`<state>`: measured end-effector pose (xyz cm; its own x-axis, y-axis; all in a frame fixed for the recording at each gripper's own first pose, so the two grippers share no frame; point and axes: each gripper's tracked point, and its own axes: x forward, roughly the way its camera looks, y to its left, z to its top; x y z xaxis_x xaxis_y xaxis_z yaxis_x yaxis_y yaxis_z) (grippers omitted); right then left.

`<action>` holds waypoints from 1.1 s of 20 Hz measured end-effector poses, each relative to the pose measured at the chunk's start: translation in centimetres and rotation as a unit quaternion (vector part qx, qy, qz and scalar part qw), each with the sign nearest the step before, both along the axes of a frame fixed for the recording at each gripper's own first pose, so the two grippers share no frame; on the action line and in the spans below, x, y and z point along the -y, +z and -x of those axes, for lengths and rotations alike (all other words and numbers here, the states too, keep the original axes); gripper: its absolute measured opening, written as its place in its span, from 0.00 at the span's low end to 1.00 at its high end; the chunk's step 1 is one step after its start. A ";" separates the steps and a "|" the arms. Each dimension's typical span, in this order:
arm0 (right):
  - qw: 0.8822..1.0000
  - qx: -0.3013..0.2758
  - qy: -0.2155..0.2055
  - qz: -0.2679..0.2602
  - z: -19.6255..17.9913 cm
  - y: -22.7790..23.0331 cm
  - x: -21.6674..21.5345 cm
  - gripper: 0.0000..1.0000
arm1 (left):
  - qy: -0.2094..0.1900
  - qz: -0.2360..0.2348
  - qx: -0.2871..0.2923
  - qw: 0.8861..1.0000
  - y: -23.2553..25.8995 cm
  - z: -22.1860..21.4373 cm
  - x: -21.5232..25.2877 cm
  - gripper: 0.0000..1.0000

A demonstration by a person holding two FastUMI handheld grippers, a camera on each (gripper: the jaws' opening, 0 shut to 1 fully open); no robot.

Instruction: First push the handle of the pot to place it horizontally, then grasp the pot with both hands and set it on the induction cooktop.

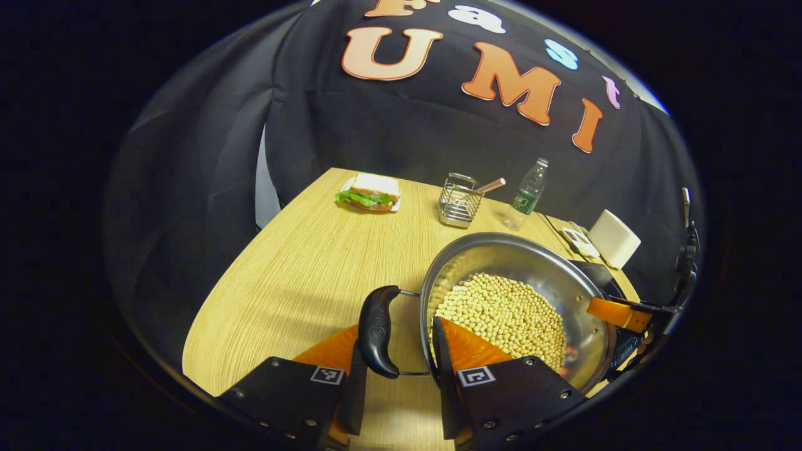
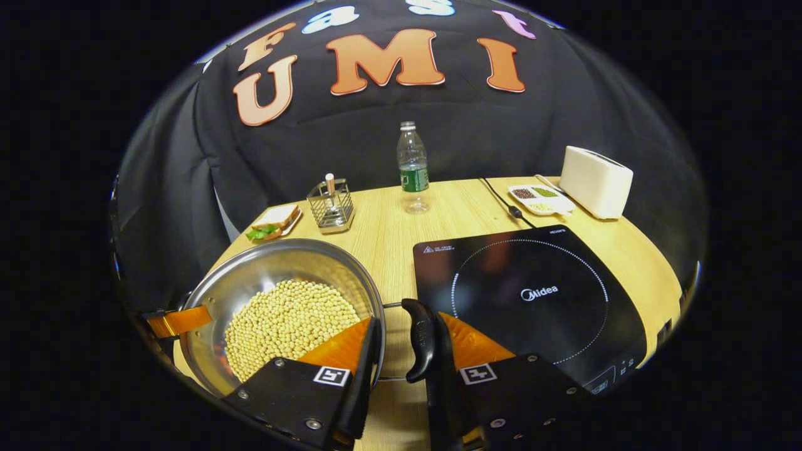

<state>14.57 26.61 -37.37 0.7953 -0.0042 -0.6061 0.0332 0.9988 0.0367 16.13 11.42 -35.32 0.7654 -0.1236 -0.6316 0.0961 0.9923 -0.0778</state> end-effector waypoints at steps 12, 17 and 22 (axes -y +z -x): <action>0.998 0.055 -0.013 -0.008 1.1 6.6 9.3 0.49 | -0.028 -0.010 0.040 0.999 5.2 1.5 10.1 0.51; 0.998 0.056 -0.030 -0.010 1.7 7.1 14.5 0.49 | -0.042 -0.009 0.035 0.998 4.7 2.0 15.2 0.51; 0.997 0.059 -0.046 -0.015 2.2 7.7 18.8 0.49 | -0.058 -0.012 0.028 0.998 4.1 2.6 19.5 0.51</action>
